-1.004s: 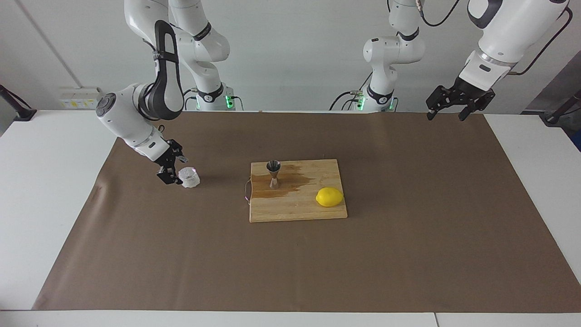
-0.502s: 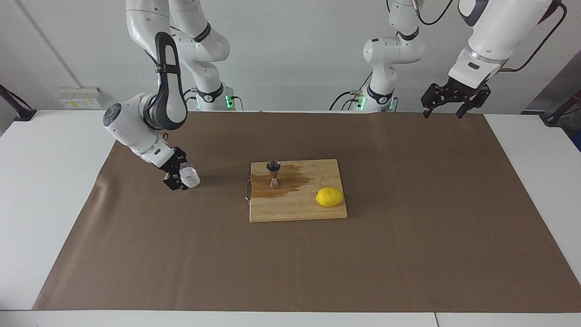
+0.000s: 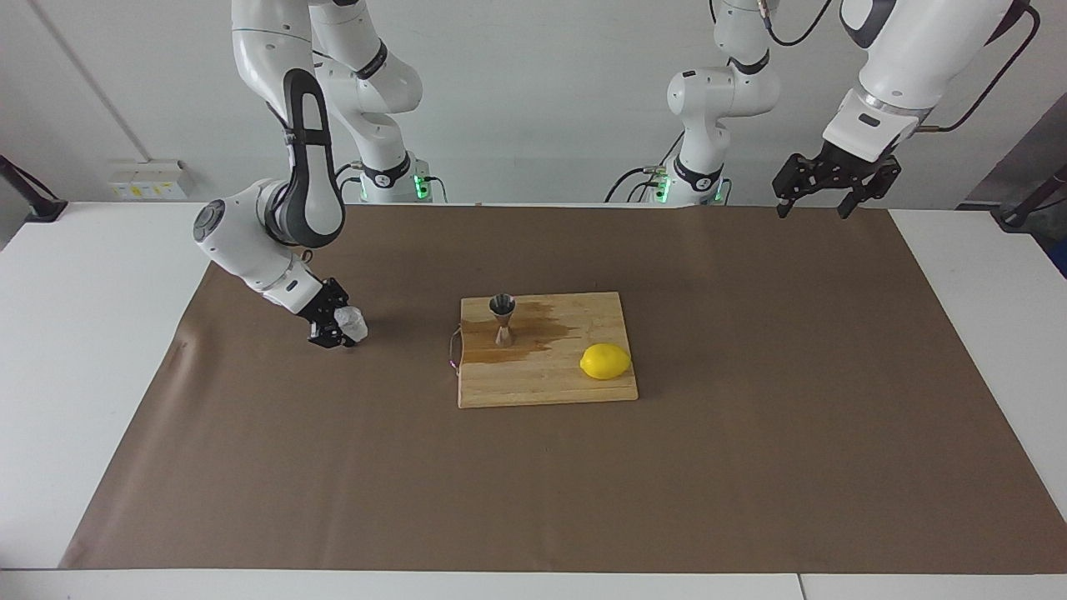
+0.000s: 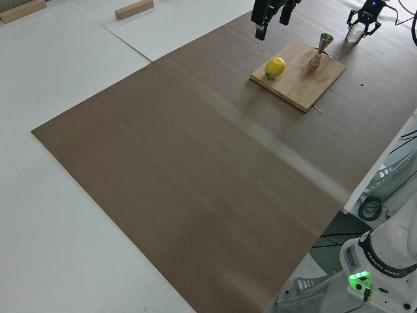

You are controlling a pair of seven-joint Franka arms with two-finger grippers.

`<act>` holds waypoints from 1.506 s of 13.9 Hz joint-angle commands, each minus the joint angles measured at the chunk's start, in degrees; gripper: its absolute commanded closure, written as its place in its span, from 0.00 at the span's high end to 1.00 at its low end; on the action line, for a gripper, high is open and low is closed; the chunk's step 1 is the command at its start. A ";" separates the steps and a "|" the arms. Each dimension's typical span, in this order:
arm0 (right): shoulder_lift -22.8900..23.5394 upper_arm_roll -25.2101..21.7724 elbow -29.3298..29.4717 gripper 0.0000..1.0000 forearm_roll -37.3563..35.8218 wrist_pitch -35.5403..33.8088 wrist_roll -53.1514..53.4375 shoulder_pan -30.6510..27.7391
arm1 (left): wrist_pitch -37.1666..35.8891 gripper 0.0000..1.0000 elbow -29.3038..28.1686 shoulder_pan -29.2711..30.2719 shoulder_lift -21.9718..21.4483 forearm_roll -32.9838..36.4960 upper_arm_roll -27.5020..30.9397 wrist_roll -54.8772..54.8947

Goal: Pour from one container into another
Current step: 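Close the right gripper on the small white cup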

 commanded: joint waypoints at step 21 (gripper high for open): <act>-4.89 1.38 20.44 0.00 -25.92 -14.85 51.99 17.84 | -0.13 1.00 -1.35 0.25 -1.47 -0.03 0.40 -0.35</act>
